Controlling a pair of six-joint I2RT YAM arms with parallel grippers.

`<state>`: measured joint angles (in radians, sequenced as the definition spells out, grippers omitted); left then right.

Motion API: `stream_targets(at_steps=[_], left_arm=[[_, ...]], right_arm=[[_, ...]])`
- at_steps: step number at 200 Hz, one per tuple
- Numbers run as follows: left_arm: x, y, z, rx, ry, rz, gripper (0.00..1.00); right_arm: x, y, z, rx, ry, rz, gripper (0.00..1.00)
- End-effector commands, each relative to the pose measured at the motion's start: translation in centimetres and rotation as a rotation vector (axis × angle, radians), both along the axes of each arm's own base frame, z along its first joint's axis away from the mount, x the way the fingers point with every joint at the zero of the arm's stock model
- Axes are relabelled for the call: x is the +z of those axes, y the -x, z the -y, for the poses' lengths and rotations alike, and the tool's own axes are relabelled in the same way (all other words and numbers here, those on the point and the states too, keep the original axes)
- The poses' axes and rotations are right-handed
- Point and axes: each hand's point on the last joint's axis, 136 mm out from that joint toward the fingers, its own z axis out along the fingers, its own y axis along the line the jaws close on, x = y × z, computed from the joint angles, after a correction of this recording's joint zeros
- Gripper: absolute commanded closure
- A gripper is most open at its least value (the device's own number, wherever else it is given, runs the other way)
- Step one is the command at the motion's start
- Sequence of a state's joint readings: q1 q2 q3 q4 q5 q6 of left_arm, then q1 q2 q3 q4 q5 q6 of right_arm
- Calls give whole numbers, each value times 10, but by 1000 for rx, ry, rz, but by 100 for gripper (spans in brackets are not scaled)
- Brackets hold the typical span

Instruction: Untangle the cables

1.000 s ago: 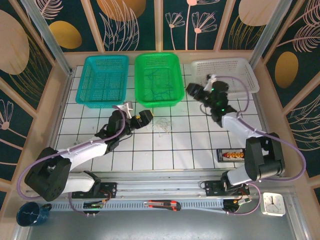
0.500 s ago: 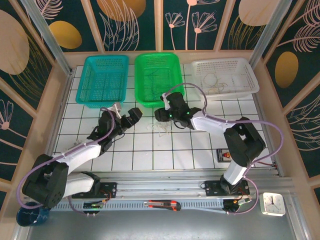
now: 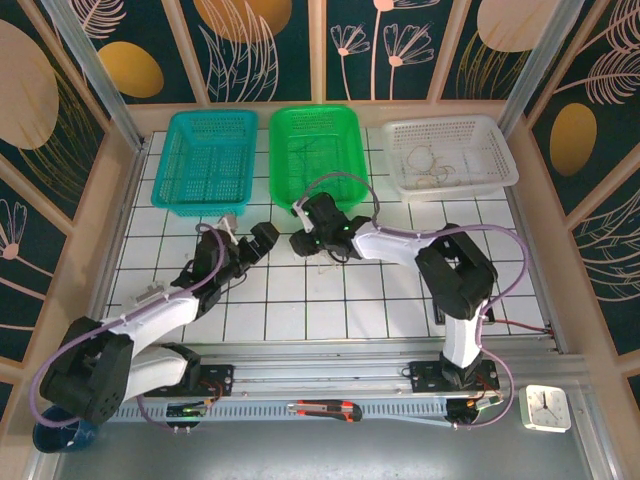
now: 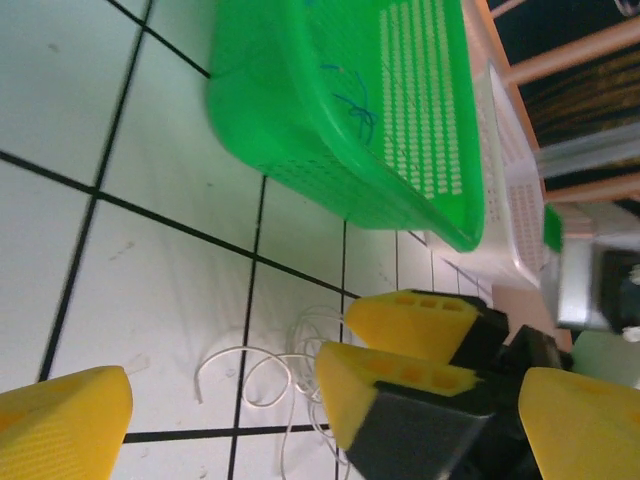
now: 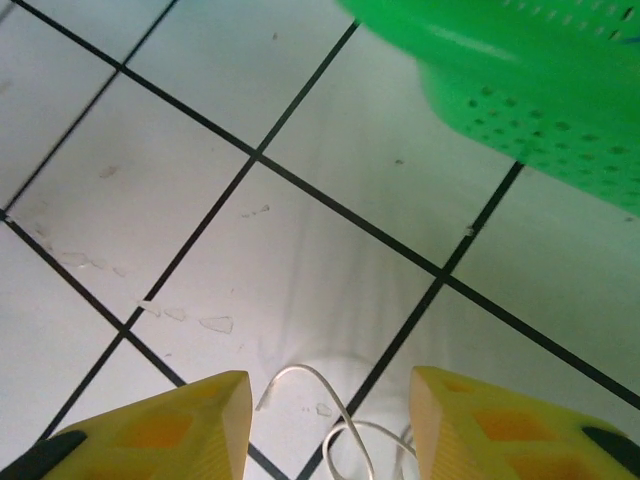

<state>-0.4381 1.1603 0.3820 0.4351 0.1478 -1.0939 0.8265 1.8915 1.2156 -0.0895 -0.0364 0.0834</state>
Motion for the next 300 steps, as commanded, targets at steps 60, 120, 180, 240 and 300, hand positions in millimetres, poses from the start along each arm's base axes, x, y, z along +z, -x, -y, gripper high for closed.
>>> stream_targets(at_steps=[60, 120, 180, 240, 300], left_arm=[[0, 2, -12, 84, 58, -16, 1], [-1, 5, -12, 77, 62, -14, 1], [2, 5, -8, 34, 31, 2, 1], [25, -3, 21, -114, 54, 65, 3], [47, -21, 57, -215, 160, 114, 21]], right_arm=[[-38, -11, 4, 14, 147, 11, 55], [-50, -6, 6, 25, 158, -12, 76], [-2, 1, 7, 25, 40, 9, 100], [49, 10, 16, 10, -168, 18, 100], [77, 12, 31, 3, -369, 17, 100]])
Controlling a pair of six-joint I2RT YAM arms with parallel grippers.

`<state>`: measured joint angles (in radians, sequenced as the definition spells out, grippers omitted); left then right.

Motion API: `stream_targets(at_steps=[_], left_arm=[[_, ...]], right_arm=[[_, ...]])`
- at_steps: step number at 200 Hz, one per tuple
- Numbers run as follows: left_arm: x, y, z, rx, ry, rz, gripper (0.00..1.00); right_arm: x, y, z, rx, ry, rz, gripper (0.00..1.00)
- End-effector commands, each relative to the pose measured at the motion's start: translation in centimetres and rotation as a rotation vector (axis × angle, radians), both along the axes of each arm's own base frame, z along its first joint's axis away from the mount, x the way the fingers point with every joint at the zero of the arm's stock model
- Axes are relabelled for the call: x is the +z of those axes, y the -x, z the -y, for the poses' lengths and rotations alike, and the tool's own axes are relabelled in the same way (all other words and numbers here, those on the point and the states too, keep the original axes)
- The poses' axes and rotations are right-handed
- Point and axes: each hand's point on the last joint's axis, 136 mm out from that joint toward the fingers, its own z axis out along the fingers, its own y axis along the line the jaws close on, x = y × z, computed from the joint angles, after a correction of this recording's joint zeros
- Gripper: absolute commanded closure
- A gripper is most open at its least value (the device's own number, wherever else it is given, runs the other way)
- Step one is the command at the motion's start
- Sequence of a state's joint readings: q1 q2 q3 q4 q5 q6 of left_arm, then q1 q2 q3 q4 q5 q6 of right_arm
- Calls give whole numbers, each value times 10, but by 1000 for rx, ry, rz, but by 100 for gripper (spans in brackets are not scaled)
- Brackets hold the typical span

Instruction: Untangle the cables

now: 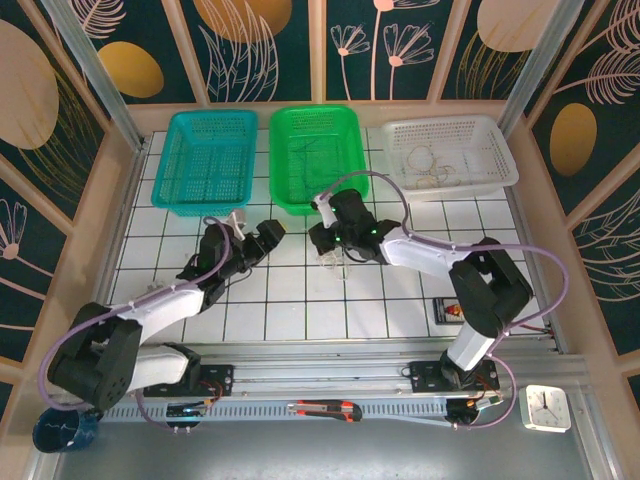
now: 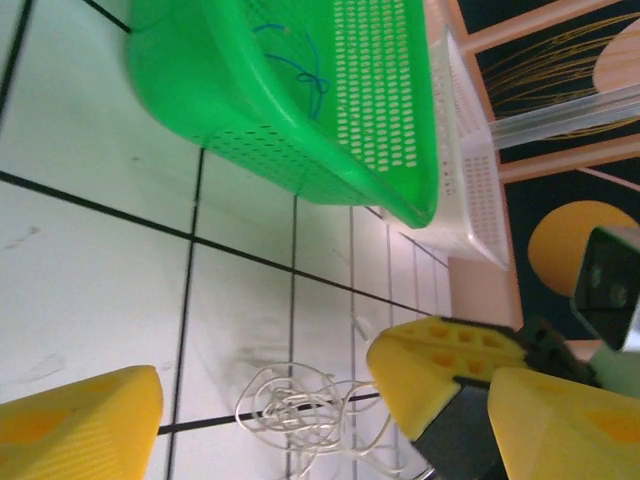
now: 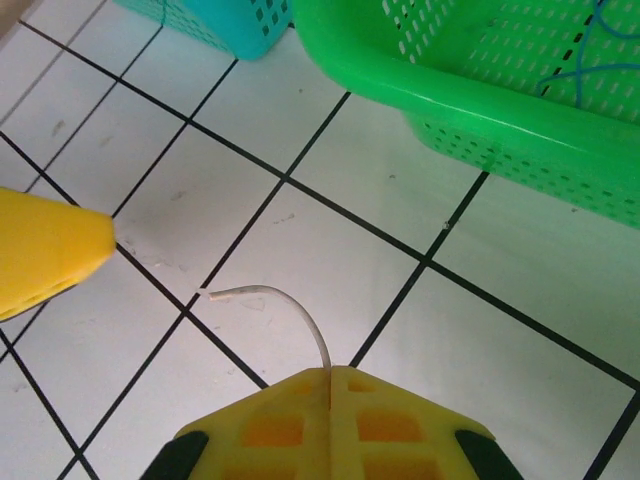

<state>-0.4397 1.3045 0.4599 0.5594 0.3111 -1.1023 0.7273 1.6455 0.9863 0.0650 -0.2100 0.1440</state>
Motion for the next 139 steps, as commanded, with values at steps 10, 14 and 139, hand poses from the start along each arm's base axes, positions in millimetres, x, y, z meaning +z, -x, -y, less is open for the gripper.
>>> stream_targets(at_steps=[10, 14, 139], left_arm=[[35, -11, 27, -74, 82, 95, 23], [35, -12, 29, -78, 84, 97, 24], [34, -27, 61, -104, 101, 107, 57]], right_arm=[[31, 2, -3, 19, -163, 20, 100], [32, 3, -3, 23, -173, 18, 100], [52, 21, -3, 83, -295, 23, 100]])
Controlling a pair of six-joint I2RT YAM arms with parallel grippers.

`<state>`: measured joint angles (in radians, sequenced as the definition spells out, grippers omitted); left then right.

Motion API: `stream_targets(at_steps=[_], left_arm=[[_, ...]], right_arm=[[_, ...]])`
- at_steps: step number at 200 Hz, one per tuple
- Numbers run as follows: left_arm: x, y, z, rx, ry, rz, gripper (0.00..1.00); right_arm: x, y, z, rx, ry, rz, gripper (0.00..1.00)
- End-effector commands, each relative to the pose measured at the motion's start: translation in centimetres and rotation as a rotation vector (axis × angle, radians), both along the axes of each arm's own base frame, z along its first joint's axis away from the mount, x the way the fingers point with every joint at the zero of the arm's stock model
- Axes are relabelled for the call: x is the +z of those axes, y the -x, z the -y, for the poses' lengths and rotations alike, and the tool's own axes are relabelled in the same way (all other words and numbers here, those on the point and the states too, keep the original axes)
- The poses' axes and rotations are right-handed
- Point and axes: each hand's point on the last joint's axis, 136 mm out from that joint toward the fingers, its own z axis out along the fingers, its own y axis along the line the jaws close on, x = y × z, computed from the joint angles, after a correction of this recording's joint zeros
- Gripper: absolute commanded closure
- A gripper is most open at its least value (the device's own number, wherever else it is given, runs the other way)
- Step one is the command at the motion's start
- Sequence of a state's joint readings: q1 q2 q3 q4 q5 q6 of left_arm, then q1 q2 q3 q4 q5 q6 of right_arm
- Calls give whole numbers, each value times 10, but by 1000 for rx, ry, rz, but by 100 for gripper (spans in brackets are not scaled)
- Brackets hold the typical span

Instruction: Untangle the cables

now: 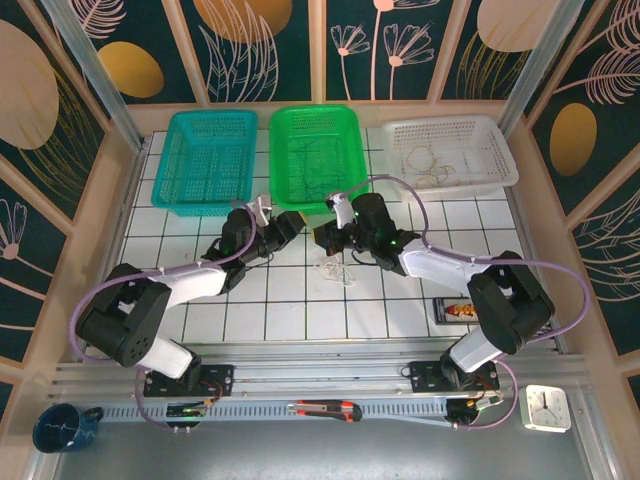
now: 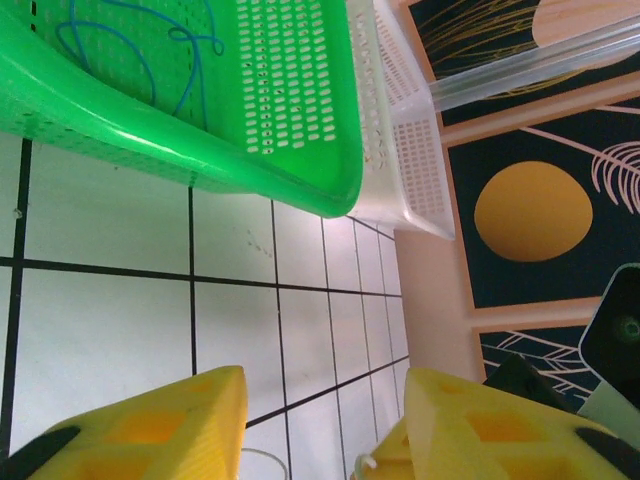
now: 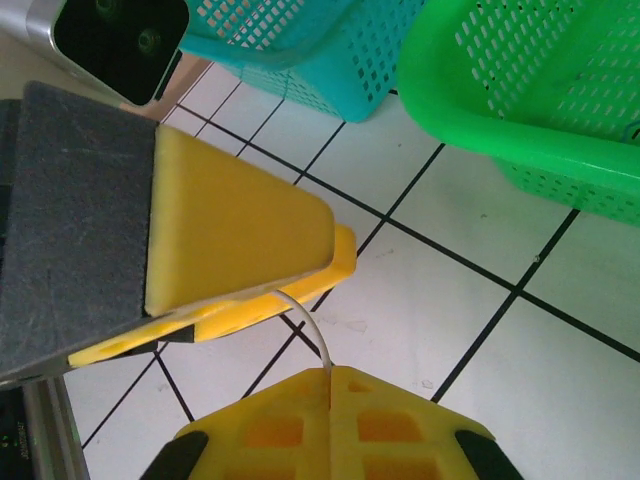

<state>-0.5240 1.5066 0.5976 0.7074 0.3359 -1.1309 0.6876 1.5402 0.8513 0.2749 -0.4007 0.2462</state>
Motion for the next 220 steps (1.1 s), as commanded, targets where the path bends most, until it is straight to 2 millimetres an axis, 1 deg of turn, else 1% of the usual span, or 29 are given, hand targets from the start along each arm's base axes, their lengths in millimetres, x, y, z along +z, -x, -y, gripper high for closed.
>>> stream_targets(at_steps=[1, 20, 29, 55, 69, 81, 91, 104, 122, 127, 134, 140, 155, 180, 220], left_arm=[[19, -7, 7, -4, 38, 56, 58], [18, -6, 10, -8, 40, 55, 60], [18, -5, 11, -10, 41, 54, 63], [16, -4, 15, -21, 40, 54, 68], [15, -3, 17, -26, 41, 53, 77], [16, -3, 18, -29, 43, 56, 88], [17, -3, 19, -29, 45, 58, 100], [22, -3, 20, -30, 52, 67, 100], [31, -4, 20, -30, 53, 82, 100], [35, -4, 20, -31, 54, 89, 100], [40, -5, 19, -29, 56, 96, 100], [44, -5, 20, -30, 58, 101, 100], [55, -6, 20, -30, 69, 116, 100], [67, -6, 21, -31, 84, 131, 100], [80, -6, 22, -33, 101, 143, 100]], right_arm=[[18, 3, -1, 15, -58, 33, 100], [18, 3, -2, 16, -63, 31, 100], [18, 3, -1, 14, -64, 30, 100], [19, 3, -2, 16, -66, 31, 100], [18, 3, -2, 14, -64, 30, 100], [17, 3, -2, 16, -63, 28, 100], [16, 3, -1, 15, -61, 27, 100], [15, 3, 0, 13, -59, 25, 99], [15, 2, 7, -2, -63, 29, 72], [14, 1, 10, -8, -66, 28, 66], [13, 2, 12, -9, -72, 24, 60], [13, 2, 15, -11, -77, 23, 58], [10, 3, 18, -12, -84, 17, 56], [2, 6, 20, -10, -87, 6, 54], [-4, 6, 17, -12, -112, -9, 54]])
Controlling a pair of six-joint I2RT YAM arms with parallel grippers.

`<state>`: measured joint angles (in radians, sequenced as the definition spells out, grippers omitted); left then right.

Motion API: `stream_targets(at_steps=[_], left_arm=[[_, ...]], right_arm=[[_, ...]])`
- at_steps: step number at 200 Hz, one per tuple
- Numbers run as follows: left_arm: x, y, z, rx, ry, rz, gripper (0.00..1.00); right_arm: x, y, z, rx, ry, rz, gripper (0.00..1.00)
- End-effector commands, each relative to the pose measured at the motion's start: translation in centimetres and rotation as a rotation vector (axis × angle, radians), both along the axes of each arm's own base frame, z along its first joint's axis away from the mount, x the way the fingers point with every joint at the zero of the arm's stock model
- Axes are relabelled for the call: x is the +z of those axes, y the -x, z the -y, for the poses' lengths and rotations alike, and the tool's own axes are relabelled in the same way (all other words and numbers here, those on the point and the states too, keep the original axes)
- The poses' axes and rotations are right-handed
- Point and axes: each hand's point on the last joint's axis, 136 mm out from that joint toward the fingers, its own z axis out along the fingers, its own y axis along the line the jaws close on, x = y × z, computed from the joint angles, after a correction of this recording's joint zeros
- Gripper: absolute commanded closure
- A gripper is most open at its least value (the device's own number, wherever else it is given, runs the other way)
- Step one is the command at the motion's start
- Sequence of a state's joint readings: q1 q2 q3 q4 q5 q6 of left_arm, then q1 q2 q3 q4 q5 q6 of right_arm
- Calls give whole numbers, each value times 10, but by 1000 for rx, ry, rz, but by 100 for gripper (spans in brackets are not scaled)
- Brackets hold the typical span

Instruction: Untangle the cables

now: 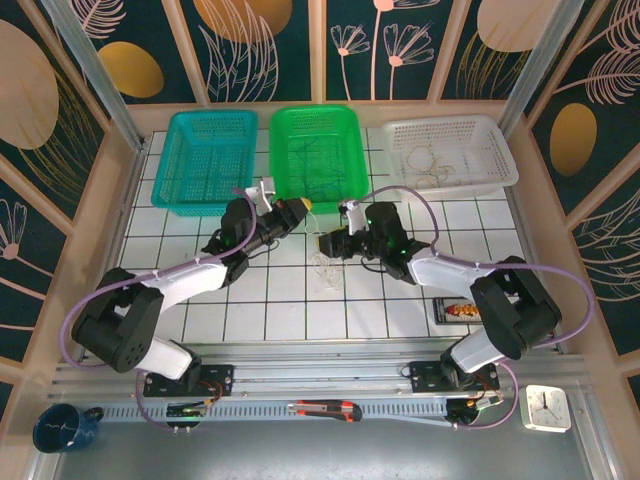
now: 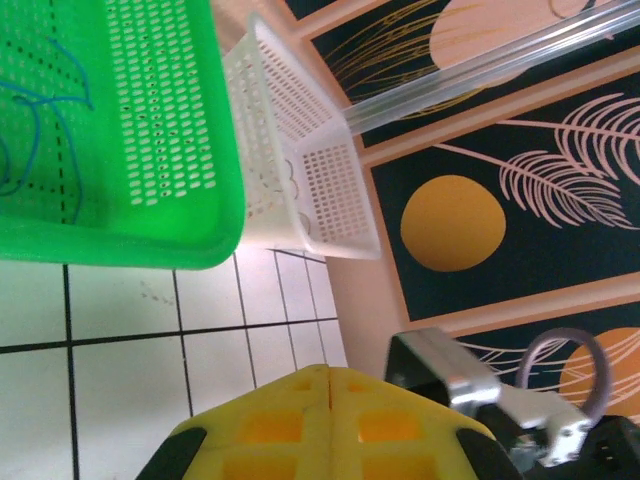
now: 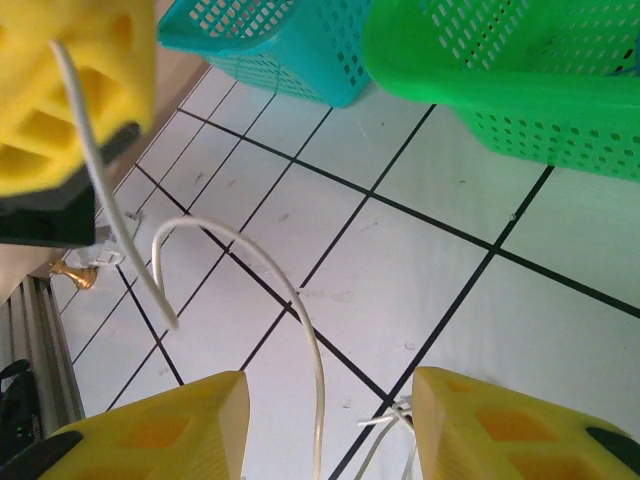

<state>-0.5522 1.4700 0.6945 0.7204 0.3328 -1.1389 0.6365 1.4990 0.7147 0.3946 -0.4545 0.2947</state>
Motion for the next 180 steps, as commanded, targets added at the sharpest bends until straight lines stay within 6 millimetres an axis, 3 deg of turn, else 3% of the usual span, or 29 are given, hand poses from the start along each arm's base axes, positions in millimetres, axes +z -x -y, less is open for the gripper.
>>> stream_targets(at_steps=[1, 60, 76, 104, 122, 159, 174, 180], left_arm=[[19, 1, 4, -9, 22, 23, 100], [36, 2, 9, -26, 57, 39, 100], [47, 3, 11, -32, 85, 50, 100], [84, 7, 12, -45, 144, 94, 100], [111, 10, 12, -51, 185, 129, 100], [168, 16, 8, -54, 240, 212, 100], [175, 17, 7, -55, 246, 218, 100], [193, 19, 6, -56, 267, 248, 100]], right_arm=[[10, -1, -6, 10, -59, 28, 54], [2, -12, -23, -2, -131, -3, 53], [-6, -17, -26, -29, -138, -12, 58], [-22, -25, -26, -84, -154, -29, 89], [-33, -28, -23, -112, -148, -43, 97], [-47, -29, -16, -153, -125, -56, 97], [-50, -28, -13, -164, -120, -61, 93], [-51, -28, -13, -167, -118, -63, 90]])
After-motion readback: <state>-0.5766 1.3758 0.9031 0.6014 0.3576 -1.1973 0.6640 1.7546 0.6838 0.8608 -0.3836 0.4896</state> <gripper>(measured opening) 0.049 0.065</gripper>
